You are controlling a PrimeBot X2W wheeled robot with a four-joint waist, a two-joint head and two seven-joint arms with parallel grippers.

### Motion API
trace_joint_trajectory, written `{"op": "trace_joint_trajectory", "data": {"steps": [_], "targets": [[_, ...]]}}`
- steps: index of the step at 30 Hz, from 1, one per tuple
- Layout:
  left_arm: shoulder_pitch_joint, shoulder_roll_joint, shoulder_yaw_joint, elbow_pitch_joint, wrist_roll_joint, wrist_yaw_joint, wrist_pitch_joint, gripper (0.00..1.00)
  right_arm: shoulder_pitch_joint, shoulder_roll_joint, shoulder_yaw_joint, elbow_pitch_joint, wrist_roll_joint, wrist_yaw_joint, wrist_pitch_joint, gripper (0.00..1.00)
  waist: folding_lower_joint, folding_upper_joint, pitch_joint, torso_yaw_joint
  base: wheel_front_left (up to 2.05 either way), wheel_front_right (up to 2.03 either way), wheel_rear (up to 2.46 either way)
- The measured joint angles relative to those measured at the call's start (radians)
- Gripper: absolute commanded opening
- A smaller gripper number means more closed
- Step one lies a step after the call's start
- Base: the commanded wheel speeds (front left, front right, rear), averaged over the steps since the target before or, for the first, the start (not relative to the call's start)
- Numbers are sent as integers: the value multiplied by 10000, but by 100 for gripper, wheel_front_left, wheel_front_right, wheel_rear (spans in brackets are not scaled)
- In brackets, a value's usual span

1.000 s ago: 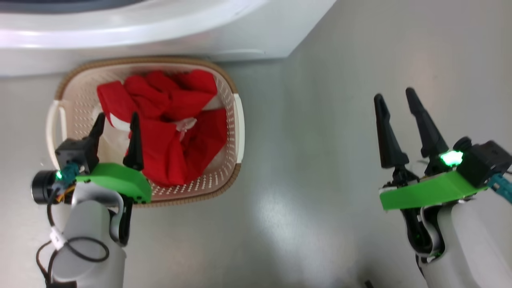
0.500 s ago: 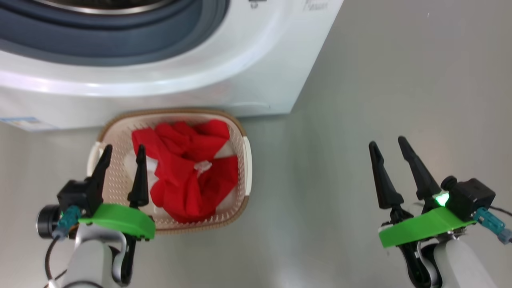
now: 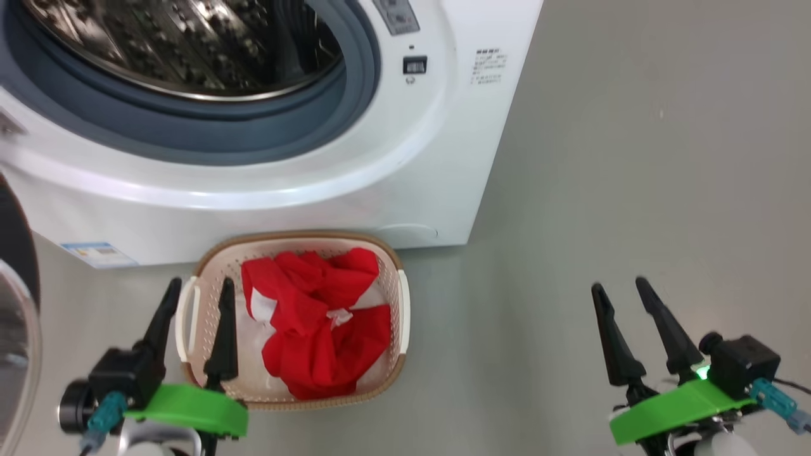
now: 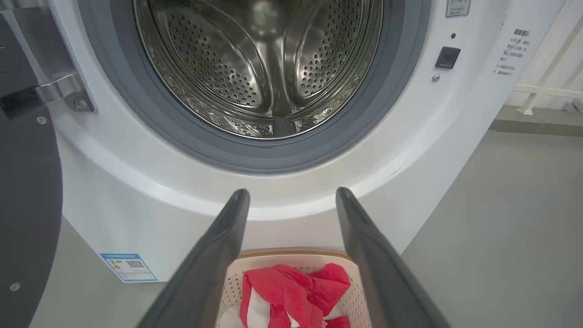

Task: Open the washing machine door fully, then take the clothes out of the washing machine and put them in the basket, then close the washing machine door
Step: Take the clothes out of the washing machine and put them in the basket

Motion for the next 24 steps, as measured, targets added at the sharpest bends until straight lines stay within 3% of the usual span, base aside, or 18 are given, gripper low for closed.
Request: {"op": "trace_joint_trajectory", "data": {"steps": [13, 24], "targets": [[1728, 65, -77, -1338, -104, 280, 0, 100, 660, 19, -309, -4, -2, 0, 2, 100, 0, 0, -663, -8, 0, 0, 0], [1888, 84, -259, -1605, -174, 399, 0, 100, 660, 56, -355, -40, -6, 0, 2, 100, 0, 0, -628, 29, 0, 0, 0]]}}
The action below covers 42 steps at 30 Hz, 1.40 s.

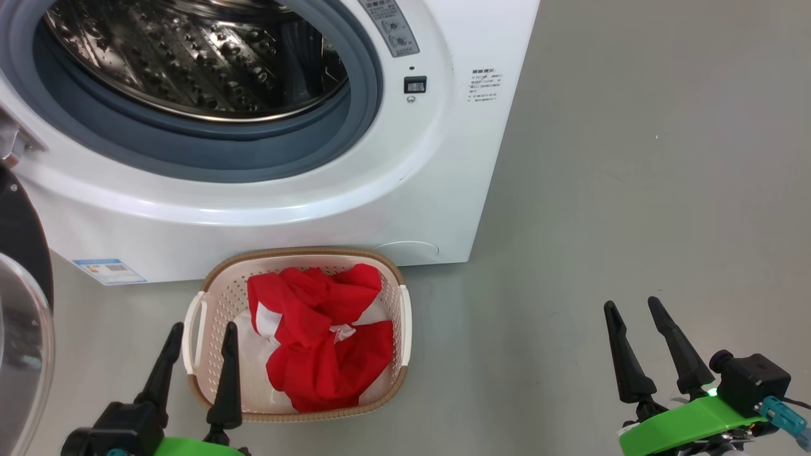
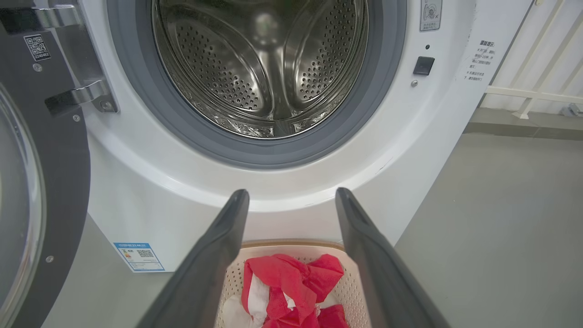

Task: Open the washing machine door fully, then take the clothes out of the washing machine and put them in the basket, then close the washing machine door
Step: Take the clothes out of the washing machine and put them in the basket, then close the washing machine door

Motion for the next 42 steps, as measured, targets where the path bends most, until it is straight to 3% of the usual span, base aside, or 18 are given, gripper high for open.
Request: {"op": "trace_joint_trajectory", "data": {"steps": [19, 42], "targets": [[-11, 13, -48, -88, -180, 4, 0, 100, -1, 13, 0, -4, -12, 0, 0, 100, 0, 0, 15, 21, -5, 5, 0], [-2, 17, -117, -86, -182, 56, 0, 100, 6, 10, 31, 0, -12, 0, 0, 100, -1, 0, -58, 63, -87, 87, 0]]}}
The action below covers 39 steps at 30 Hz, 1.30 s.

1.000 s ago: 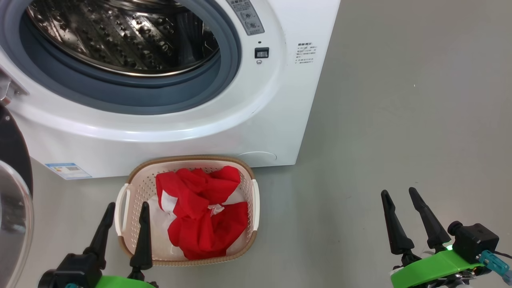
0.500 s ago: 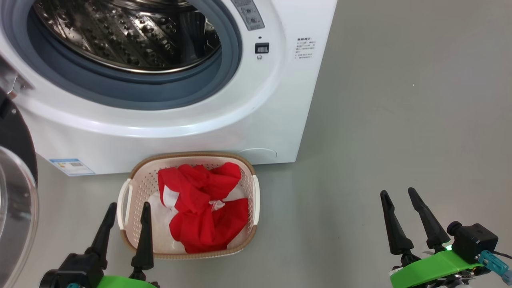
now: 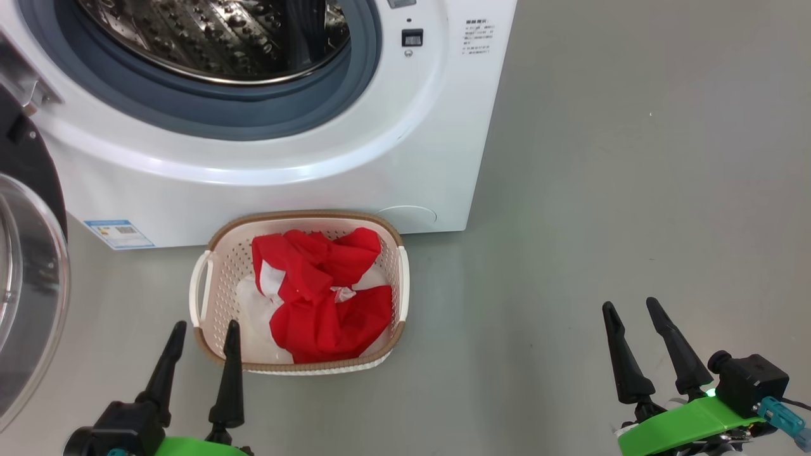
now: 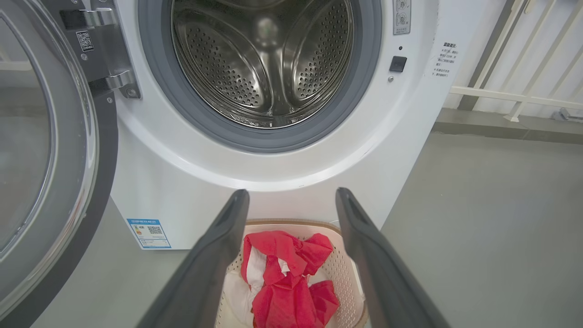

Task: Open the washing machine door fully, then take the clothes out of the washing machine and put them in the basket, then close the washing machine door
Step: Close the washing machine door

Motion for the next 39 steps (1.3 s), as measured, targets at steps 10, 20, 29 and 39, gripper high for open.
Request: {"op": "trace_joint_trajectory", "data": {"steps": [10, 20, 29, 39], "targets": [[-2, 0, 8, 17, 0, 0, 0, 100, 1, 2, 4, -2, 0, 0, 0, 100, 0, 0, 52, 17, -3, 3, 0], [-11, 0, -163, 36, -159, 138, 0, 100, 2, -8, 33, 2, -31, 0, 0, 100, 0, 0, -13, 343, 0, 0, 0], [28, 0, -514, 82, -675, 531, 0, 100, 36, -219, 201, 40, -31, 0, 0, 100, 1, 0, -157, 1369, 0, 0, 0], [595, 8, -999, 25, -1101, 926, 0, 100, 302, -516, 395, 127, -31, 0, 0, 100, 0, -1, -418, 3227, 0, 0, 0]]}}
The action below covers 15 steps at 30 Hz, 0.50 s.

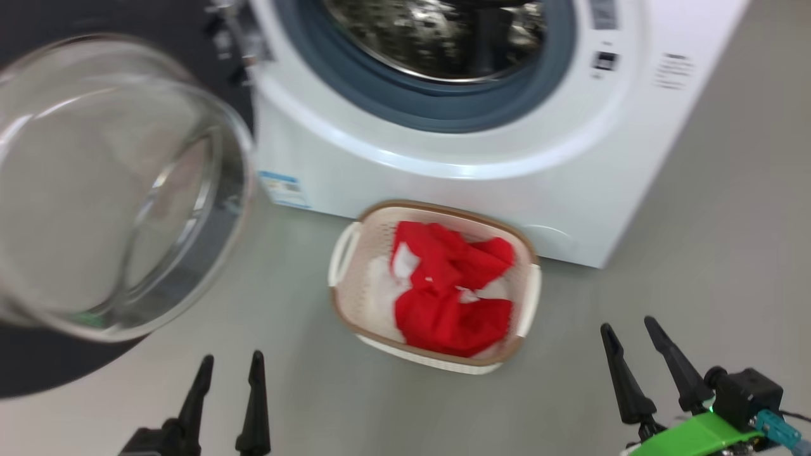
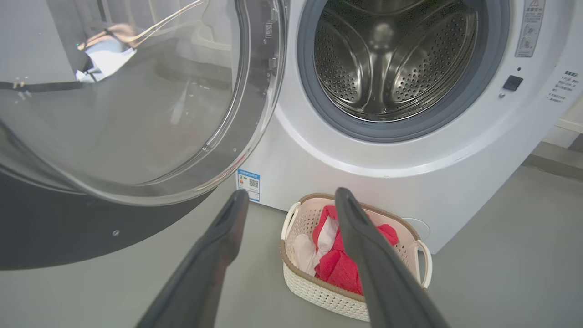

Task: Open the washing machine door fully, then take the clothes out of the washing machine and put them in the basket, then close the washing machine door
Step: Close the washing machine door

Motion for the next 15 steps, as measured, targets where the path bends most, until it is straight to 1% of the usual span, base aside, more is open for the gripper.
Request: {"op": "trace_joint_trajectory", "data": {"steps": [4, 9, 12, 15], "targets": [[243, 10, -188, -10, -199, 123, 2, 100, 260, -42, 23, 17, 0, 0, 0, 100, 0, 0, -127, 721, 0, 0, 0], [405, 19, -284, -59, -303, 153, 0, 100, 338, -59, 117, 21, 0, 0, 0, 100, 0, 1, -302, 1544, 0, 0, 0], [645, 35, -238, -178, -479, 318, 0, 100, 337, -54, 345, 27, 0, 0, 0, 100, 0, 1, -416, 1909, 0, 0, 0], [709, 36, -228, -314, -568, 481, 2, 100, 330, -69, 483, 92, 2, 0, 0, 100, 0, 0, -530, 2133, 0, 0, 0]]}}
